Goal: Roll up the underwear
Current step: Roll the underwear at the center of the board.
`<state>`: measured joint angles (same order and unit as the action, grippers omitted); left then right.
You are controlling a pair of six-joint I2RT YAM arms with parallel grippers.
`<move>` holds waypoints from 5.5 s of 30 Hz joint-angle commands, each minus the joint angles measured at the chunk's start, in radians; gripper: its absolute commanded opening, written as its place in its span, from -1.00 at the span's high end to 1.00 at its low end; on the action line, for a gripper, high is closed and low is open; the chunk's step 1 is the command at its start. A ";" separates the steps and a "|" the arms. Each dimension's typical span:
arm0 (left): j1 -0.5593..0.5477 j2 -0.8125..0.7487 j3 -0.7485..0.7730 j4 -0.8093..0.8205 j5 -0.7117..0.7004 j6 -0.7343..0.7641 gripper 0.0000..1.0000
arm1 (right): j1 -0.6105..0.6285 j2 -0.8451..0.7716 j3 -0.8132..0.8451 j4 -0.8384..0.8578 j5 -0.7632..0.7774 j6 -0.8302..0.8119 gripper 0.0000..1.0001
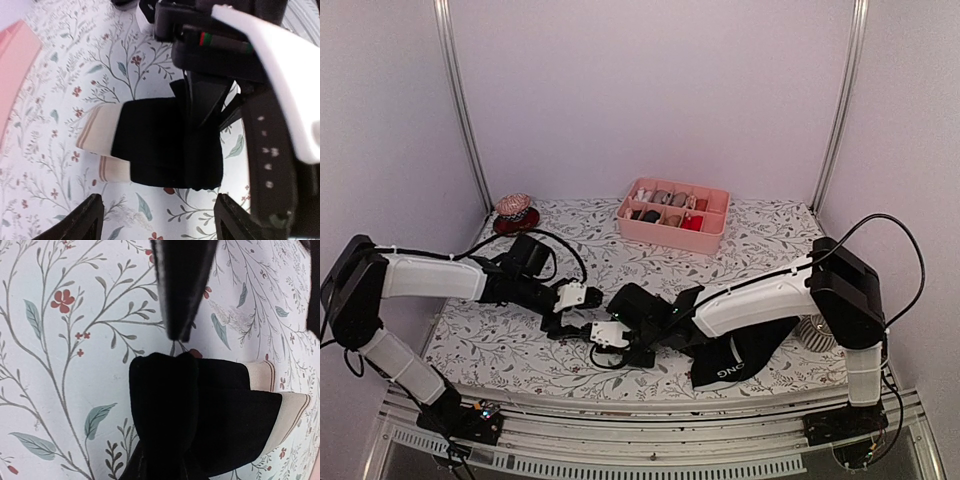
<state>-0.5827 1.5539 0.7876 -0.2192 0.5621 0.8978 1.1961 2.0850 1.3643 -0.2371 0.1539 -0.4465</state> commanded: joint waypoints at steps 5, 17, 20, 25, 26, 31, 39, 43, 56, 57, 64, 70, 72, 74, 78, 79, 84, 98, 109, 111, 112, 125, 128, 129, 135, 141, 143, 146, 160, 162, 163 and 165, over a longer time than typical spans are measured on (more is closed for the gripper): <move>0.010 -0.191 -0.297 0.377 0.035 0.269 -0.49 | -0.068 0.062 0.137 -0.260 -0.303 0.144 0.81; -0.125 -0.171 -0.417 0.556 -0.107 0.308 -0.41 | -0.159 0.133 0.230 -0.353 -0.611 0.244 0.81; -0.196 -0.127 -0.437 0.620 -0.214 0.307 -0.40 | -0.184 0.136 0.240 -0.357 -0.694 0.269 0.81; -0.256 -0.068 -0.451 0.710 -0.299 0.291 -0.36 | -0.190 0.136 0.242 -0.364 -0.768 0.279 0.80; -0.263 -0.059 -0.448 0.715 -0.315 0.287 -0.34 | -0.191 0.137 0.244 -0.367 -0.772 0.282 0.80; -0.284 -0.040 -0.465 0.772 -0.351 0.280 -0.32 | -0.195 0.149 0.256 -0.375 -0.791 0.293 0.78; -0.316 -0.029 -0.471 0.761 -0.361 0.296 -0.21 | -0.213 0.155 0.265 -0.358 -0.820 0.326 0.76; -0.335 -0.004 -0.467 0.762 -0.392 0.305 -0.13 | -0.213 0.162 0.268 -0.356 -0.822 0.330 0.74; -0.380 0.021 -0.418 0.631 -0.456 0.302 0.97 | -0.219 0.154 0.269 -0.363 -0.745 0.330 0.53; -0.379 0.022 -0.407 0.602 -0.459 0.297 0.98 | -0.219 0.142 0.269 -0.368 -0.732 0.330 0.48; -0.377 0.063 -0.278 0.319 -0.430 0.232 1.00 | -0.219 -0.003 0.180 -0.345 -0.626 0.318 -0.02; -0.356 0.093 -0.185 0.168 -0.365 0.180 0.99 | -0.200 -0.229 -0.028 -0.235 -0.481 0.306 -0.38; -0.344 0.102 -0.145 0.104 -0.335 0.156 0.98 | -0.179 -0.298 -0.109 -0.186 -0.406 0.299 -0.45; -0.332 0.116 -0.091 0.025 -0.296 0.135 0.98 | -0.134 -0.376 -0.211 -0.137 -0.304 0.284 -0.50; -0.309 0.139 -0.022 -0.067 -0.236 0.102 0.98 | -0.054 -0.477 -0.358 -0.020 -0.089 0.221 -0.58; -0.301 0.144 -0.008 -0.086 -0.221 0.096 0.98 | -0.043 -0.495 -0.392 0.017 -0.052 0.206 -0.59; -0.253 0.186 0.067 -0.189 -0.143 0.079 0.97 | 0.004 -0.537 -0.534 0.226 0.075 0.091 -0.59; -0.142 0.356 0.282 -0.423 0.045 0.060 0.95 | 0.159 -0.211 -0.371 0.379 0.303 -0.201 -0.38; -0.091 0.477 0.389 -0.546 0.132 0.070 0.95 | 0.146 -0.134 -0.393 0.505 0.404 -0.244 -0.20; -0.083 0.494 0.405 -0.560 0.139 0.068 0.95 | 0.145 -0.115 -0.388 0.504 0.406 -0.246 -0.17; -0.078 0.500 0.415 -0.565 0.141 0.068 0.95 | 0.144 -0.107 -0.387 0.504 0.411 -0.249 -0.16; -0.058 0.516 0.438 -0.599 0.170 0.090 0.88 | 0.114 -0.092 -0.377 0.484 0.393 -0.224 0.44; -0.059 0.515 0.438 -0.600 0.168 0.091 0.76 | 0.115 -0.083 -0.363 0.455 0.373 -0.213 0.69; -0.059 0.513 0.439 -0.600 0.168 0.092 0.68 | 0.113 -0.082 -0.359 0.447 0.362 -0.205 0.86; -0.052 0.461 0.409 -0.542 0.135 0.067 0.11 | 0.103 -0.087 -0.311 0.348 0.267 -0.142 0.92; -0.018 0.266 0.290 -0.337 0.080 0.016 -0.61 | 0.068 -0.067 -0.232 0.197 0.154 -0.040 0.92; -0.007 0.188 0.231 -0.241 0.062 -0.005 -0.78 | 0.050 -0.060 -0.206 0.146 0.087 -0.007 0.92; 0.007 0.074 0.127 -0.084 0.034 -0.011 -0.88 | 0.017 -0.041 -0.164 0.071 -0.005 0.035 0.92; -0.008 -0.129 -0.203 0.309 -0.026 0.147 -0.60 | -0.144 0.013 0.067 -0.217 -0.458 0.242 0.85; -0.023 -0.148 -0.241 0.355 -0.031 0.167 -0.57 | -0.162 0.027 0.092 -0.243 -0.514 0.268 0.85; -0.036 -0.158 -0.268 0.384 -0.042 0.179 -0.56 | -0.169 0.032 0.099 -0.251 -0.549 0.278 0.85; -0.072 -0.174 -0.327 0.480 -0.091 0.195 -0.51 | -0.183 0.042 0.114 -0.265 -0.609 0.298 0.85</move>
<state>-0.6018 1.4174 0.5461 0.0780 0.5220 1.0294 1.0370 2.0853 1.4471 -0.3893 -0.2745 -0.2260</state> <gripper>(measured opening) 0.773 0.079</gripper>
